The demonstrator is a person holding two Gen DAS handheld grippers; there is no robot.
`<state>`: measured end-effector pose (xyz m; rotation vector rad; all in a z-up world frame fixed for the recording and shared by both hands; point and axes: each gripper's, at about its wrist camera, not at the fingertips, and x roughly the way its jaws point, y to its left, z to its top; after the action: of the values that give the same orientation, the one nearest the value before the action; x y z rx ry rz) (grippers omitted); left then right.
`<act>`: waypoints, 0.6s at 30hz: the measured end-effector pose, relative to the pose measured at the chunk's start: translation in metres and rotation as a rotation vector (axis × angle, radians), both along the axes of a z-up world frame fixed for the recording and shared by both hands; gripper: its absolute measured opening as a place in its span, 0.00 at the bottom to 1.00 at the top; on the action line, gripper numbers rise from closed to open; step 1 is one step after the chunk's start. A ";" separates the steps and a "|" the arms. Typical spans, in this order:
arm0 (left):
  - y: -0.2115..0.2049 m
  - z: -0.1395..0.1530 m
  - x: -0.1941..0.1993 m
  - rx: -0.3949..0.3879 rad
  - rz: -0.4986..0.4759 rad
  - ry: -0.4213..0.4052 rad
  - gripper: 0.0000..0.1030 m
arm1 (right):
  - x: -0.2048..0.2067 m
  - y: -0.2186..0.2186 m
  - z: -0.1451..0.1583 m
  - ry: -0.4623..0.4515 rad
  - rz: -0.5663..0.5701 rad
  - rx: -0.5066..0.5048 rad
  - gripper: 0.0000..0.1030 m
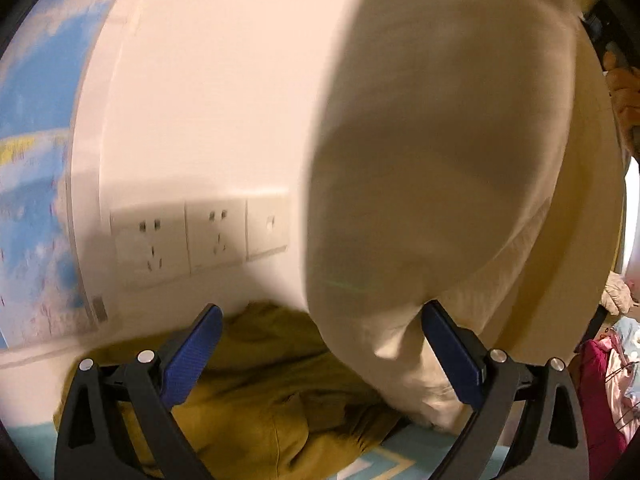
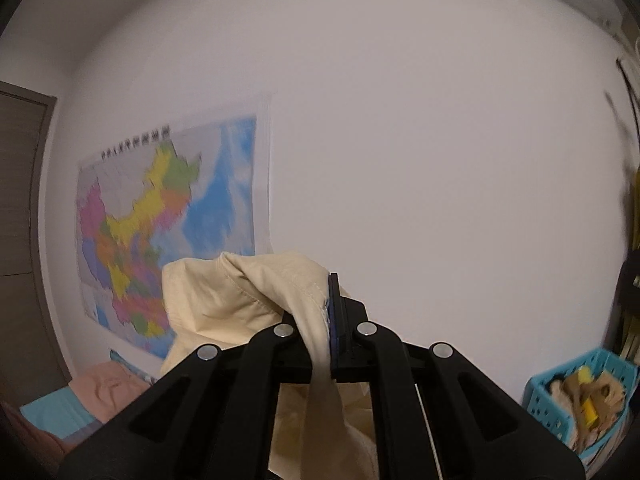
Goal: Fold large clothes
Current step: 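Grasp the cream jacket with the left gripper while the right gripper holds it up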
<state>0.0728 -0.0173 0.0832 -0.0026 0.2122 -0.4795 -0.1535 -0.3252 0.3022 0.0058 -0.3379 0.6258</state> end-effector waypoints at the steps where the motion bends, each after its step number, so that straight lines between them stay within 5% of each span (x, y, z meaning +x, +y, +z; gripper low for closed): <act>1: 0.001 0.004 -0.007 -0.017 -0.034 -0.023 0.93 | -0.007 -0.005 0.002 -0.008 -0.001 0.007 0.03; 4: -0.009 0.011 -0.028 0.002 -0.148 -0.064 0.92 | -0.015 -0.013 0.003 0.009 0.007 0.031 0.03; 5: -0.014 0.012 -0.038 0.031 -0.159 -0.107 0.79 | -0.016 -0.015 0.001 0.016 0.016 0.034 0.03; 6: -0.018 0.012 -0.044 0.049 -0.153 -0.131 0.63 | -0.018 -0.017 -0.001 0.019 0.016 0.037 0.03; 8: -0.018 0.017 -0.050 0.046 -0.186 -0.081 0.00 | -0.026 -0.019 -0.004 0.029 0.013 0.035 0.03; 14: 0.045 0.063 -0.093 -0.072 -0.157 -0.132 0.00 | -0.090 -0.025 -0.004 -0.032 -0.024 0.019 0.03; 18: 0.077 0.109 -0.131 -0.068 -0.070 -0.207 0.00 | -0.149 -0.024 0.001 -0.106 -0.011 0.004 0.03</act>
<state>-0.0578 0.0593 0.1924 -0.0122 -0.0070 -0.5529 -0.3027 -0.3492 0.3033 -0.0250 -0.4411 0.6157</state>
